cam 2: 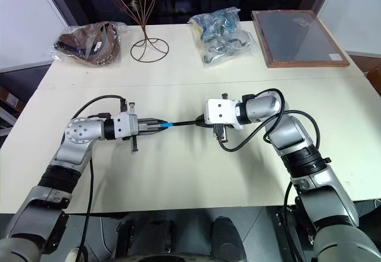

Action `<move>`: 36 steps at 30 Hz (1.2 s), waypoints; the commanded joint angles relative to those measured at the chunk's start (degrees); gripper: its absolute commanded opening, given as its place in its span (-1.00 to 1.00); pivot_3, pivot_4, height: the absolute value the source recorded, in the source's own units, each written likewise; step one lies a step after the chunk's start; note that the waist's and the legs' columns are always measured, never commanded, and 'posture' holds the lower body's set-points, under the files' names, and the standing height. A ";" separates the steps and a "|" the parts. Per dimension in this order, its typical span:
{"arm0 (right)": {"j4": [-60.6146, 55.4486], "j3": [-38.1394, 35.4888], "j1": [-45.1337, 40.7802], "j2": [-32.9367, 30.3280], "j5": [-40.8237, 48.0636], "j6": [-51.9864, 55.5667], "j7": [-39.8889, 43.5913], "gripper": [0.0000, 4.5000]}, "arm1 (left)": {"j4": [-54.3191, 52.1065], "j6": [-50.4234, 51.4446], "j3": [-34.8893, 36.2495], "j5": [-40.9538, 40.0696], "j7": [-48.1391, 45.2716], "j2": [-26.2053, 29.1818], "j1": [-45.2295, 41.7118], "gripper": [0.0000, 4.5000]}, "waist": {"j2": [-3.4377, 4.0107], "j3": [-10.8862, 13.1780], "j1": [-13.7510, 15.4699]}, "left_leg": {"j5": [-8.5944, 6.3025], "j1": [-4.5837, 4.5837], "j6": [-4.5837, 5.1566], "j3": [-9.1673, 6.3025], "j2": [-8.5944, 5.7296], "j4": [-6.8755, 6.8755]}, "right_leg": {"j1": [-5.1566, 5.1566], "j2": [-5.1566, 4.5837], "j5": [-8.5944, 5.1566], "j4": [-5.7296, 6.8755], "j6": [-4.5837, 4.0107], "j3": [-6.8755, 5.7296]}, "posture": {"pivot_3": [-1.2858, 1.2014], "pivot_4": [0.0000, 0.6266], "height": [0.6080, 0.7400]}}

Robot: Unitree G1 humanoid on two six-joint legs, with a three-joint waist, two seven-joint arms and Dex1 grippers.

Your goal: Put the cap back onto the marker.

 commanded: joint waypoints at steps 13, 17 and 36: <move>-3.92 1.84 -0.71 0.86 0.90 1.39 0.87 -0.99 | 1.03 -5.40 -0.48 2.39 1.74 -0.29 -0.87 -1.00 | 0.00 0.00 0.00 | 0.00 0.00 0.00 -0.01 0.00 0.00 | 0.00 0.00 0.00 0.00 0.00 0.00 | 0.03 -0.52 1.00; -4.26 2.12 -0.67 0.91 0.82 1.83 0.91 -0.99 | 1.58 -7.46 -0.65 3.39 2.34 -0.21 -0.92 -1.00 | 0.00 0.00 0.01 | 0.00 0.00 0.00 0.00 0.00 0.00 | 0.00 0.00 0.00 0.00 0.00 0.00 | 0.03 -0.52 1.00; -7.63 3.47 -0.32 2.76 -1.02 1.48 -0.89 -0.99 | -0.52 -2.42 -0.18 -0.29 1.27 -1.44 -0.51 -1.00 | 0.00 0.00 0.00 | 0.00 0.00 0.00 -0.02 0.00 0.00 | -0.01 -0.01 0.00 0.01 0.00 0.00 | 0.03 -0.52 1.00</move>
